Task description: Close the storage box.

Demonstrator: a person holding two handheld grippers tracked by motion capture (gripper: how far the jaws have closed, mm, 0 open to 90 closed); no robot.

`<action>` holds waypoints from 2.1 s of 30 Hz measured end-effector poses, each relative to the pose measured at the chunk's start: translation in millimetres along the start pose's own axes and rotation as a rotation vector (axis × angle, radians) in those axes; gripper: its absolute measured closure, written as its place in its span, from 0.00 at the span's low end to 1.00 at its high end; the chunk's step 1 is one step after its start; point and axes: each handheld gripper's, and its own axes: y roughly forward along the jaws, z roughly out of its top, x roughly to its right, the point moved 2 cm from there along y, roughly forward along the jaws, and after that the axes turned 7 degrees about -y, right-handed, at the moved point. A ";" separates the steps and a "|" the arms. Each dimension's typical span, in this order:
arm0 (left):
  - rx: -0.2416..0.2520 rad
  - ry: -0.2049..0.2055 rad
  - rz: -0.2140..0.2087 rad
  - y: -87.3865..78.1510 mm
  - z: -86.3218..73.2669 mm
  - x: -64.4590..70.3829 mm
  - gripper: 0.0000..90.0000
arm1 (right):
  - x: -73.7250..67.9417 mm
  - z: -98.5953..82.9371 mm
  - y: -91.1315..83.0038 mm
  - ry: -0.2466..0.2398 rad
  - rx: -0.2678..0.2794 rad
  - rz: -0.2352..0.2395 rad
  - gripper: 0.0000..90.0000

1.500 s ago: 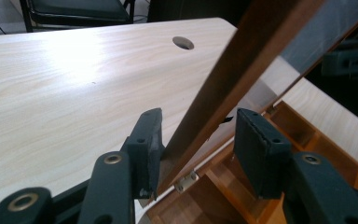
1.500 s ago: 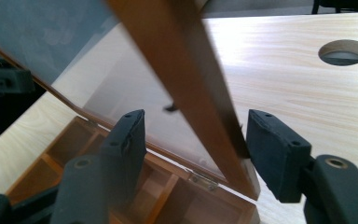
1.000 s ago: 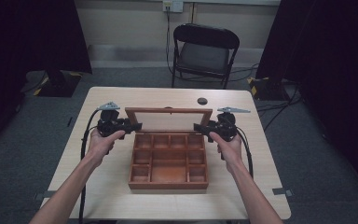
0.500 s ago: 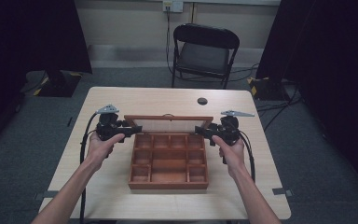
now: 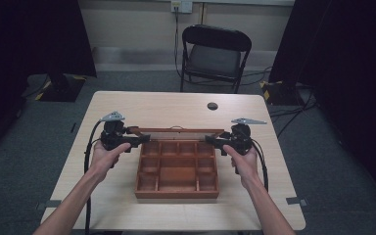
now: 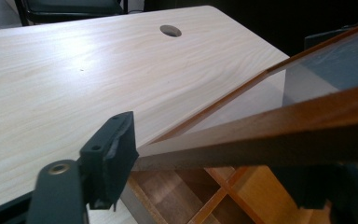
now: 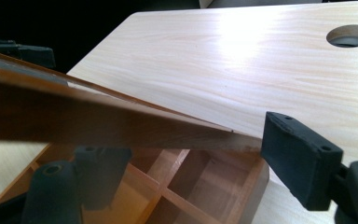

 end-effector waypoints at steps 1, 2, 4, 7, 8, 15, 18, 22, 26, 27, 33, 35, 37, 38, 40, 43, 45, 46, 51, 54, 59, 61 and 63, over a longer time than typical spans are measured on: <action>0.000 0.000 0.000 0.0 0.0 0.0 0.28 | 0.0 0.0 0.0 0.000 0.000 0.000 0.26; -0.012 0.007 0.002 0.0 -1.0 -0.6 0.27 | 1.3 -2.4 -0.9 -0.006 -0.015 -0.019 0.26; -0.013 0.002 0.002 0.2 -1.5 -0.5 0.26 | 2.7 -3.5 -1.3 -0.004 -0.020 -0.015 0.25; -0.008 0.004 0.002 0.2 -2.2 -0.3 0.25 | 7.1 -6.2 -3.0 0.004 -0.030 -0.024 0.25; -0.009 0.004 0.002 0.3 -2.2 -0.2 0.25 | 8.4 -7.0 -3.1 0.006 -0.033 -0.022 0.26; -0.006 -0.002 0.007 0.4 -2.3 -0.2 0.24 | 16.7 -12.3 -3.6 0.004 -0.060 -0.042 0.29; 0.000 -0.006 0.006 0.3 -2.6 -0.4 0.24 | 20.9 -13.8 -5.0 0.007 -0.066 -0.047 0.32; 0.002 -0.011 0.008 0.6 -3.5 -0.9 0.22 | 25.9 -14.5 -5.9 0.013 -0.071 -0.062 0.33; 0.001 -0.012 0.013 0.4 -3.3 -1.1 0.22 | 27.8 -14.6 -6.9 0.009 -0.072 -0.065 0.33; 0.004 -0.014 0.006 0.7 -3.4 -1.5 0.22 | 28.3 -14.4 -7.2 0.011 -0.074 -0.065 0.34; 0.002 -0.018 0.001 0.8 -4.0 -1.9 0.21 | 30.6 -14.9 -8.6 0.011 -0.082 -0.062 0.35; -0.001 -0.015 0.002 0.8 -4.3 -1.4 0.21 | 31.4 -15.7 -8.3 0.013 -0.088 -0.054 0.36; -0.002 -0.015 0.003 0.7 -4.4 -1.2 0.21 | 32.3 -16.5 -7.6 0.011 -0.100 -0.061 0.36; 0.004 -0.018 0.006 0.9 -4.7 -0.2 0.21 | 34.6 -18.5 -7.0 0.010 -0.110 -0.070 0.38; 0.002 -0.017 0.008 0.8 -4.8 0.0 0.21 | 35.7 -19.0 -7.3 0.015 -0.112 -0.072 0.38; 0.007 -0.013 0.011 1.4 -5.0 1.6 0.21 | 38.7 -17.1 -10.6 0.019 -0.100 -0.084 0.39; 0.005 -0.003 0.008 1.5 -4.9 3.7 0.21 | 38.7 -14.2 -15.3 0.032 -0.090 -0.091 0.43; 0.004 0.004 0.007 1.1 -4.7 4.9 0.21 | 36.6 -10.7 -18.9 0.032 -0.073 -0.081 0.42; 0.019 0.017 0.019 -3.0 -4.6 10.6 0.21 | 30.4 -2.7 -24.2 0.024 -0.042 -0.058 0.43; 0.014 0.033 0.026 -6.7 -6.6 13.3 0.21 | 24.6 5.7 -28.3 -0.008 -0.040 -0.051 0.43; 0.005 0.046 0.030 -7.9 -9.5 15.9 0.21 | 20.3 19.5 -38.6 -0.012 0.005 -0.007 0.42; 0.002 0.047 0.030 -8.3 -10.2 16.5 0.21 | 18.2 22.6 -40.7 -0.014 0.012 0.005 0.42; -0.005 0.057 0.028 -8.5 -12.4 18.2 0.20 | 12.1 28.9 -43.8 -0.028 0.028 0.036 0.42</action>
